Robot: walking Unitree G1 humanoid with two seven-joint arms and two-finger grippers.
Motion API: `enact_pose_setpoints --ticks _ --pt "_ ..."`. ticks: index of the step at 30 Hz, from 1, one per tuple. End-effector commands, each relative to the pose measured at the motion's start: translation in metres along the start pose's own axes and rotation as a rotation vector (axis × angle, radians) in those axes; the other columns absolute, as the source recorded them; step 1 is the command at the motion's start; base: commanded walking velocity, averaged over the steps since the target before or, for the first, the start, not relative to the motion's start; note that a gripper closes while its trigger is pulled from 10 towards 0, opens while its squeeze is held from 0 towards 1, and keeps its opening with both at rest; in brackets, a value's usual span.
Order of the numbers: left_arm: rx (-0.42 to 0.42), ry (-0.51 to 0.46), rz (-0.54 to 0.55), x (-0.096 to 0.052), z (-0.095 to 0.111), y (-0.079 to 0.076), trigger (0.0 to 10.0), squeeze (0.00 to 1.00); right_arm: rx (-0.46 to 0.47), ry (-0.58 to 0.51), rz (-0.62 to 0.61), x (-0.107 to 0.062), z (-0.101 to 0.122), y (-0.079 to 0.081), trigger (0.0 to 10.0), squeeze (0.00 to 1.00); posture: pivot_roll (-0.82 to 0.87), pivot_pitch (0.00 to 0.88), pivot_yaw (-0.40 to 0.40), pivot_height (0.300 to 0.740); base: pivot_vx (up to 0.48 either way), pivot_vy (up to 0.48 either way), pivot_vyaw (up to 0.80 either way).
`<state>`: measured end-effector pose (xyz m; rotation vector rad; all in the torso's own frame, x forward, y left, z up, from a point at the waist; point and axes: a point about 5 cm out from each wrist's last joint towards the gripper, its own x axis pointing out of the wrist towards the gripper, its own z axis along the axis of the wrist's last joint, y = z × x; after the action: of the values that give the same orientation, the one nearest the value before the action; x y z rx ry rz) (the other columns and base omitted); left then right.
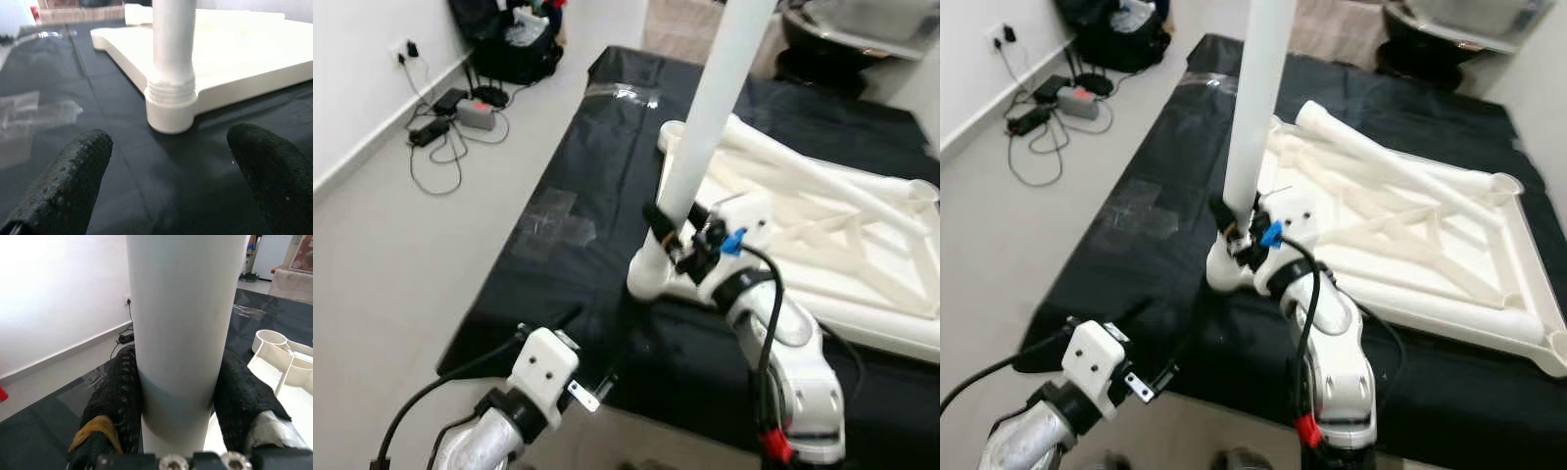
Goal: Building children table
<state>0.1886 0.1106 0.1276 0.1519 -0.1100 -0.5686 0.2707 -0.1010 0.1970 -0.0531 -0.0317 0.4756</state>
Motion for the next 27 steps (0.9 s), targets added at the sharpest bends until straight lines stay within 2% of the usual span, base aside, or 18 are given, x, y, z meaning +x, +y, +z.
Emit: enact_pose_setpoints --ticks 1,3,4,5,8,9,10,11,12,14,15,17,18,23,24,25,26,27 --pt "-0.021 0.013 -0.013 0.003 -0.007 0.000 10.0 0.00 0.034 0.203 -0.018 0.011 -0.039 -0.007 0.0 0.00 -0.01 0.056 -0.131 0.740 0.000 0.000 0.00" --pt "-0.021 0.013 -0.013 0.003 -0.007 0.000 10.0 0.00 0.034 0.203 -0.018 0.011 -0.039 -0.007 0.0 0.00 -0.01 0.056 -0.131 0.740 0.000 0.000 0.00" --pt "-0.017 0.016 -0.007 0.004 -0.009 0.002 10.0 0.00 0.027 0.183 -0.005 0.020 -0.032 -0.012 0.0 0.00 -0.01 0.056 -0.132 0.740 0.000 0.000 0.00" --pt "-0.010 0.016 0.001 0.004 -0.009 0.003 10.0 0.00 0.016 0.165 0.053 0.028 -0.027 -0.012 10.0 0.00 -0.01 0.057 -0.131 0.740 0.000 0.000 0.00" --pt "-0.005 0.014 0.006 0.005 -0.009 0.003 10.0 0.00 0.005 0.129 0.109 0.034 -0.020 -0.010 10.0 0.00 -0.01 0.062 -0.128 0.740 0.000 0.000 0.00" --pt "-0.002 0.012 0.008 0.005 -0.008 0.003 10.0 0.00 0.030 0.080 0.205 0.039 -0.012 -0.007 10.0 0.99 -0.01 0.066 -0.127 0.740 0.000 0.000 0.00" --pt "-0.002 0.012 0.008 0.005 -0.008 0.003 10.0 0.00 0.030 0.080 0.205 0.039 -0.012 -0.007 10.0 0.99 -0.01 0.066 -0.127 0.740 0.000 0.000 0.00" --pt "-0.001 0.008 0.007 0.004 -0.007 0.002 10.0 0.00 0.053 0.036 0.344 0.036 -0.001 0.006 10.0 1.00 0.00 0.088 -0.125 0.740 0.000 0.000 0.00" --pt "-0.001 0.008 0.007 0.004 -0.007 0.002 10.0 0.00 0.053 0.036 0.344 0.036 -0.001 0.006 10.0 1.00 0.00 0.088 -0.125 0.740 0.000 0.000 0.00" --pt "-0.005 0.000 -0.001 0.002 -0.004 -0.002 10.0 0.00 -0.009 -0.045 0.633 0.031 0.018 0.003 10.0 1.00 0.02 0.119 -0.125 0.740 0.000 0.000 0.00" --pt "-0.005 0.000 -0.001 0.002 -0.004 -0.002 10.0 0.00 -0.009 -0.045 0.633 0.031 0.018 0.003 10.0 1.00 0.02 0.119 -0.125 0.740 0.000 0.000 0.00" --pt "-0.008 -0.009 -0.009 -0.002 0.001 -0.008 10.0 0.00 -0.091 -0.056 0.781 0.034 0.030 -0.015 10.0 1.00 0.03 0.145 -0.129 0.740 0.000 0.000 0.00" --pt "-0.009 -0.015 -0.013 -0.004 0.003 -0.010 9.9 0.00 -0.105 -0.051 0.820 0.037 0.035 -0.022 10.0 1.00 0.04 0.168 -0.132 0.740 0.000 0.000 0.00" --pt "-0.013 -0.018 -0.018 -0.008 0.007 -0.014 9.8 0.00 -0.107 -0.036 0.908 0.046 0.046 -0.033 10.0 1.00 0.06 0.192 -0.136 0.740 0.000 0.000 0.00" --pt "-0.016 -0.020 -0.021 -0.011 0.009 -0.016 9.8 0.00 -0.112 -0.032 0.973 0.050 0.053 -0.037 10.0 0.95 0.07 0.212 -0.139 0.740 0.000 0.000 0.00" --pt "-0.016 -0.020 -0.021 -0.011 0.009 -0.016 9.8 0.00 -0.112 -0.032 0.973 0.050 0.053 -0.037 10.0 0.95 0.07 0.212 -0.139 0.740 0.000 0.000 0.00" --pt "-0.022 -0.025 -0.025 -0.020 0.019 -0.022 9.7 0.00 -0.136 -0.046 1.103 0.057 0.070 -0.039 10.0 0.00 0.11 0.270 -0.144 0.740 0.000 0.000 0.00" --pt "-0.022 -0.025 -0.025 -0.020 0.019 -0.022 9.7 0.00 -0.136 -0.046 1.103 0.057 0.070 -0.039 10.0 0.00 0.11 0.270 -0.144 0.740 0.000 0.000 0.00"
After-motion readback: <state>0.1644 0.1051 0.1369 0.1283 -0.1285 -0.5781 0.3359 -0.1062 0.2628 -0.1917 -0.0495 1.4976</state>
